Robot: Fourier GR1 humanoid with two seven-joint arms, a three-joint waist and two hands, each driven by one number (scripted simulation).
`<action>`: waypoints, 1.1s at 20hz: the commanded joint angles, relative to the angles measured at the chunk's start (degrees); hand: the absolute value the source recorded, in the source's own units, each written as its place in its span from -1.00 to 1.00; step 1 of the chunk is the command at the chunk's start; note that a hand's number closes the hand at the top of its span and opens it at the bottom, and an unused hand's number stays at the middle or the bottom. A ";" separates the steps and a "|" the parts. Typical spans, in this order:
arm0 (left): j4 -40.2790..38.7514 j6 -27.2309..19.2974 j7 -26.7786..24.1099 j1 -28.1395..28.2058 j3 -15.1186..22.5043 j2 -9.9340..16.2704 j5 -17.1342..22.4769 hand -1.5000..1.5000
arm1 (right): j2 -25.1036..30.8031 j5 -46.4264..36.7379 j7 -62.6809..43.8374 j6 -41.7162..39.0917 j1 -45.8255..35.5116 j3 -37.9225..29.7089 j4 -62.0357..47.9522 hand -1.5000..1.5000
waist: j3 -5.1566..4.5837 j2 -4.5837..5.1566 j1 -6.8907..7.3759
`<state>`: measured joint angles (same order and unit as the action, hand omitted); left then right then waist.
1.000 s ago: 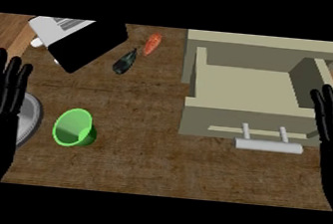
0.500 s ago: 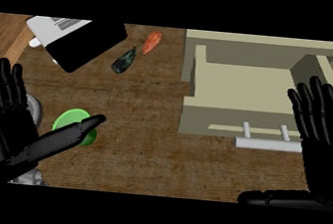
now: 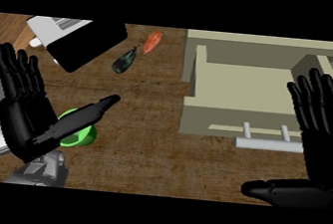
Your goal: Pick up the cup, place it into the drawer and close the drawer
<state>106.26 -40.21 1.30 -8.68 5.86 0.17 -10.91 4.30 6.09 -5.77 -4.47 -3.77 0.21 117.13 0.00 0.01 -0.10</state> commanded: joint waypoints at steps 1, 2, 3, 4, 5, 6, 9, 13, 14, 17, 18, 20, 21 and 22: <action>-3.61 -6.76 -0.56 -1.29 5.67 -0.16 -1.58 -1.00 | -1.97 -2.17 1.17 0.97 3.39 2.44 2.86 -1.00 | 0.00 -0.04 -0.14; -4.45 -0.84 -3.16 -0.73 -0.37 -0.16 2.73 -1.00 | 0.34 0.44 -1.06 -0.59 0.44 -0.95 0.85 -1.00 | -0.01 -0.01 0.01; -1.22 -1.35 4.08 -3.01 -0.28 0.36 -2.13 -1.00 | -1.97 -1.97 4.80 -0.90 2.83 2.30 -1.98 -1.00 | 0.01 -0.03 0.06; -1.05 -1.88 3.37 -1.93 0.68 -0.16 -2.10 -1.00 | -0.55 0.00 2.04 -1.18 1.57 -0.25 -0.14 -1.00 | 0.00 -0.04 0.04; -0.36 -4.35 -0.11 2.53 4.22 -0.16 -1.15 -1.00 | -1.42 -1.00 0.86 -0.04 1.66 1.16 1.15 -1.00 | 0.00 -0.05 0.07; -0.59 -3.25 -0.48 2.43 2.05 -0.16 -0.44 -1.00 | 0.29 1.53 -0.44 -0.83 -1.86 -2.36 -2.06 -1.00 | 0.00 -0.02 0.15; 2.52 -3.47 2.02 5.11 3.50 -0.16 -1.49 -1.00 | -1.59 -1.00 -0.56 2.05 -4.45 -0.74 -2.90 -1.00 | 0.00 -0.04 0.29; -0.53 -1.97 -1.78 5.83 -0.30 0.30 3.43 -1.00 | -0.33 -0.42 2.76 -1.44 0.35 -0.81 -1.15 -1.00 | 0.00 -0.04 0.13; -5.39 -9.04 -1.99 3.11 5.44 -0.16 2.04 -1.00 | -1.30 -1.99 -3.93 2.81 -5.98 0.08 -0.53 -1.00 | -0.02 -0.02 0.07; -1.82 -4.69 -7.11 10.14 2.68 -0.15 6.98 -1.00 | 1.98 2.66 -1.64 -1.29 -5.93 -5.09 -3.83 -1.00 | -0.02 -0.02 0.22; -1.27 -5.37 0.19 6.82 2.18 -0.15 2.83 -1.00 | -0.80 -1.12 -1.41 0.37 -1.35 0.08 1.67 -1.00 | 0.00 -0.06 0.07; -0.64 -5.60 -4.50 11.76 4.14 -0.16 4.85 -1.00 | 2.19 3.30 -3.32 -1.97 -0.96 -4.64 2.35 -1.00 | -0.01 -0.07 0.09; -8.16 -9.07 -7.66 6.99 4.43 -0.16 7.89 -1.00 | 1.24 1.11 -8.05 1.58 -8.24 -2.65 0.61 -1.00 | -0.04 0.01 0.07; -6.85 -4.57 -9.31 10.27 1.29 -0.16 10.40 -1.00 | 0.09 0.38 -2.67 0.26 -4.39 -1.81 -0.52 -1.00 | -0.02 -0.01 0.15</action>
<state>102.15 -45.50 -4.25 -0.40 8.15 0.11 -4.36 4.96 7.07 -8.37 -4.70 -7.50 -2.25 116.86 -0.01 -0.03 0.01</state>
